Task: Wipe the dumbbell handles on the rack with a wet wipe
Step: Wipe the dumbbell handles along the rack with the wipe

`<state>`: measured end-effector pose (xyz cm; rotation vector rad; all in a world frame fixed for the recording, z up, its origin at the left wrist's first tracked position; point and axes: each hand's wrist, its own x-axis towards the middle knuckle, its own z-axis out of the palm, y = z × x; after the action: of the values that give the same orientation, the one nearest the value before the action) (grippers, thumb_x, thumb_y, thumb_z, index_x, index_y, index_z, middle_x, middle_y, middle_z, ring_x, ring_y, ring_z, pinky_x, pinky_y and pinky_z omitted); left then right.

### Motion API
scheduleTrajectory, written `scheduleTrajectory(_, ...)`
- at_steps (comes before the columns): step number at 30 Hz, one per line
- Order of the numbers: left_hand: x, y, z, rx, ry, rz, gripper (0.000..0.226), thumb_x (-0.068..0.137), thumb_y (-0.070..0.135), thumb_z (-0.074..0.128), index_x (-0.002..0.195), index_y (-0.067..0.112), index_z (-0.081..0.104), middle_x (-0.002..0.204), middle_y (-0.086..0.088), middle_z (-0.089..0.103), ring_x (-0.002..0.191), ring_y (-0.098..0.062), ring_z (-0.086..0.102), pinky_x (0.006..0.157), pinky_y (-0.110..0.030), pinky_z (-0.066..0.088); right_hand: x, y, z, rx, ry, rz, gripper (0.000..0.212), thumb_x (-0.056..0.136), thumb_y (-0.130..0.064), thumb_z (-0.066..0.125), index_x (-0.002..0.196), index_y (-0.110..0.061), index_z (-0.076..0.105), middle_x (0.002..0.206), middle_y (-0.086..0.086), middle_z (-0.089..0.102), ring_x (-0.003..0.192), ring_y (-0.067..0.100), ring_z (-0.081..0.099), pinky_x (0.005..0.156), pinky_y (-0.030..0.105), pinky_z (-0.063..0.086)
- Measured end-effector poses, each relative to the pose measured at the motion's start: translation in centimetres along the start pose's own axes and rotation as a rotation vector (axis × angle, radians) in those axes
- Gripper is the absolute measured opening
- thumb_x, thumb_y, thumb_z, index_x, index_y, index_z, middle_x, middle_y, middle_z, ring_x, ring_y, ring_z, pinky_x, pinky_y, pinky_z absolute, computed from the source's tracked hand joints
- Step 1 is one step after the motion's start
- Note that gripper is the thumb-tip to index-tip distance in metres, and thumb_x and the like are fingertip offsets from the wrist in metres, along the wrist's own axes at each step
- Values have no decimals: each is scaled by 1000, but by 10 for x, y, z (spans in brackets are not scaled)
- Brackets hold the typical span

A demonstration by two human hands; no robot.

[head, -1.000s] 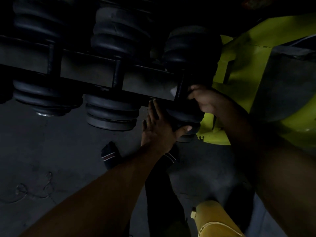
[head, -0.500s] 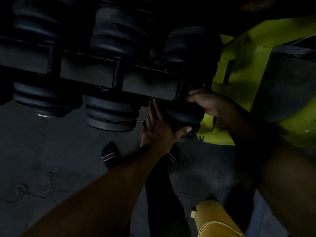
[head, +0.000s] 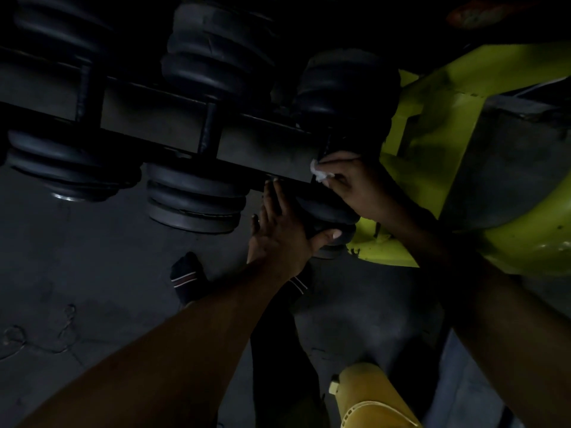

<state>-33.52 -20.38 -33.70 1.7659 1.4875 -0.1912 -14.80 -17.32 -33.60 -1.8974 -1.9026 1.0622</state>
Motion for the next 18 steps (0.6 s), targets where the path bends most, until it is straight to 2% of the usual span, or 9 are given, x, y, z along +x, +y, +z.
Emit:
scheduleTrajectory(2, -1, 0, 0, -2, -1, -2, 138, 67, 94, 51, 160, 11, -9, 169, -15, -5, 156, -32, 5, 123, -53, 22, 1, 1, -3, -154, -163, -79, 28, 96, -6, 54, 118, -8, 71, 128, 4, 64, 117, 15, 60, 98, 5, 32)
scheduleTrajectory(4, -2, -1, 0, -11, -4, -2, 138, 67, 93, 52, 160, 10, -9, 169, -15, -5, 156, -32, 6, 123, -53, 22, 5, -2, -8, -223, -242, -96, 29, 95, -1, 52, 115, -5, 72, 128, 8, 65, 118, 21, 61, 96, 1, 26)
scheduleTrajectory(6, -2, 0, 0, -18, 2, -4, 139, 66, 93, 53, 160, 11, -9, 169, -15, -4, 156, -32, 6, 123, -53, 22, 12, -7, -13, -261, -277, -153, 28, 91, 2, 53, 110, -2, 74, 123, 11, 68, 112, 25, 65, 96, 4, 30)
scheduleTrajectory(8, -2, 0, -1, -15, -4, -13, 139, 67, 92, 54, 160, 12, -10, 169, -14, -5, 156, -31, 6, 123, -52, 21, 19, -13, -12, -438, -331, -202, 31, 89, -4, 52, 110, -13, 74, 122, 4, 68, 106, 27, 66, 97, 21, 45)
scheduleTrajectory(9, -2, 0, -1, -8, -8, -15, 138, 67, 92, 53, 160, 12, -11, 169, -14, -6, 156, -32, 6, 123, -52, 21, 22, -16, -11, -579, -326, -179, 32, 89, -11, 51, 111, -21, 71, 123, -2, 66, 104, 28, 67, 92, 31, 50)
scheduleTrajectory(10, -2, 0, -1, -1, -10, -15, 138, 67, 93, 52, 160, 12, -11, 169, -15, -6, 156, -32, 6, 123, -53, 21, 26, -18, -8, -727, -308, -121, 30, 90, -17, 49, 110, -26, 70, 121, -6, 65, 98, 28, 68, 85, 34, 52)
scheduleTrajectory(12, -3, 1, -2, 10, -3, -12, 138, 67, 93, 51, 160, 11, -11, 169, -16, -6, 156, -33, 7, 123, -53, 21, 38, -27, -6, -1006, -321, -11, 20, 83, -29, 56, 92, -27, 75, 102, -8, 69, 74, 23, 70, 65, 31, 53)
scheduleTrajectory(14, -3, 1, -2, 24, 2, -11, 138, 68, 93, 50, 160, 10, -10, 169, -16, -6, 156, -33, 7, 123, -53, 22, 49, -35, -4, -1130, -337, 88, 11, 70, -33, 67, 73, -27, 75, 82, -10, 69, 51, 16, 65, 49, 23, 48)
scheduleTrajectory(18, -3, 0, 1, 14, 15, -5, 138, 67, 93, 49, 160, 8, -7, 169, -17, -4, 156, -33, 7, 122, -54, 24, 58, -34, 8, -1201, -336, 168, 15, 67, -37, 67, 75, -28, 77, 80, -11, 71, 49, 12, 64, 50, 19, 44)
